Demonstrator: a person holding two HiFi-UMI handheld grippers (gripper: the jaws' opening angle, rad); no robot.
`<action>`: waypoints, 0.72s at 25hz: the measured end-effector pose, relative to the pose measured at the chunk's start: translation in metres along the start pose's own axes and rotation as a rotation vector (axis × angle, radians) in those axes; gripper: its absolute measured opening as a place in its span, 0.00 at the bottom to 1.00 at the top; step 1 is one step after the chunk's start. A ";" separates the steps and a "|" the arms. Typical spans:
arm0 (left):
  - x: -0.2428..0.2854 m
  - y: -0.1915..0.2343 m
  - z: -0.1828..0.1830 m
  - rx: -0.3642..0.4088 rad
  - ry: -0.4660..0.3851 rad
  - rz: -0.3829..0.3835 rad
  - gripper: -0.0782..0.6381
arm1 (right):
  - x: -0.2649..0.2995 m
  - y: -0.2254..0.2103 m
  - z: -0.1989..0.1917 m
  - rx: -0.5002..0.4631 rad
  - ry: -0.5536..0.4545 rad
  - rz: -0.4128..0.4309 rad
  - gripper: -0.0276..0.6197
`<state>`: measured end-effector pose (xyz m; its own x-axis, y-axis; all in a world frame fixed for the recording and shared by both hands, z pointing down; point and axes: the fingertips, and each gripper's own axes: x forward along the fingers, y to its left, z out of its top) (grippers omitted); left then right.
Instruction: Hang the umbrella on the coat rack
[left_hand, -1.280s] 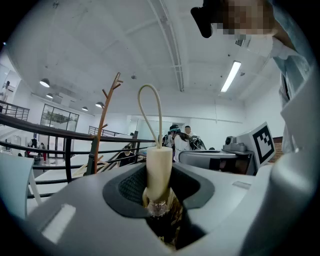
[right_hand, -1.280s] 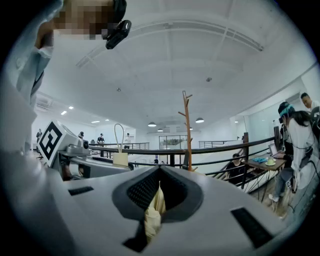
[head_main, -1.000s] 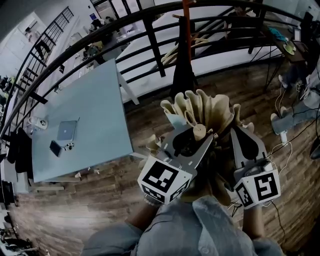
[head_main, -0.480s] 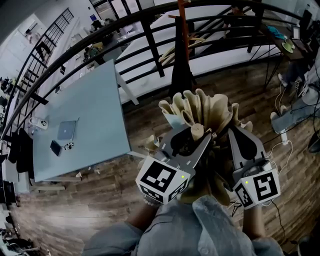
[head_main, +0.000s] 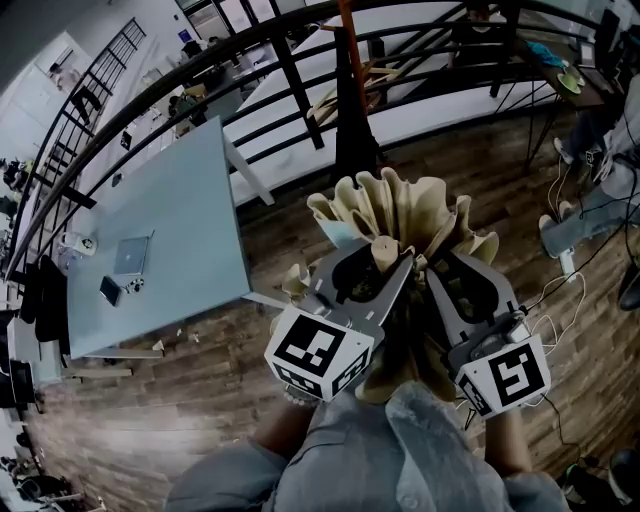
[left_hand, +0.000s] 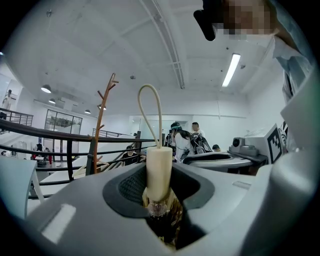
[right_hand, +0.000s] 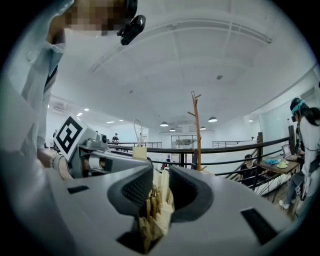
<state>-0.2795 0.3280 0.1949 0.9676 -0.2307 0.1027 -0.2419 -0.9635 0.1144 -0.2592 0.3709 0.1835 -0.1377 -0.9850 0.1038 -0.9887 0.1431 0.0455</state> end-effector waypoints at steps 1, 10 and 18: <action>0.001 -0.002 0.000 0.002 0.000 0.005 0.30 | -0.002 0.001 -0.001 -0.009 0.006 0.014 0.17; 0.010 -0.016 -0.003 0.011 -0.001 0.028 0.30 | -0.012 0.007 -0.005 -0.061 0.010 0.069 0.21; 0.022 -0.017 -0.006 0.013 -0.003 0.011 0.30 | -0.013 -0.012 -0.010 -0.021 -0.005 0.018 0.21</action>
<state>-0.2542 0.3397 0.2010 0.9650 -0.2420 0.1011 -0.2519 -0.9625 0.1008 -0.2447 0.3832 0.1911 -0.1557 -0.9827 0.1001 -0.9846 0.1625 0.0645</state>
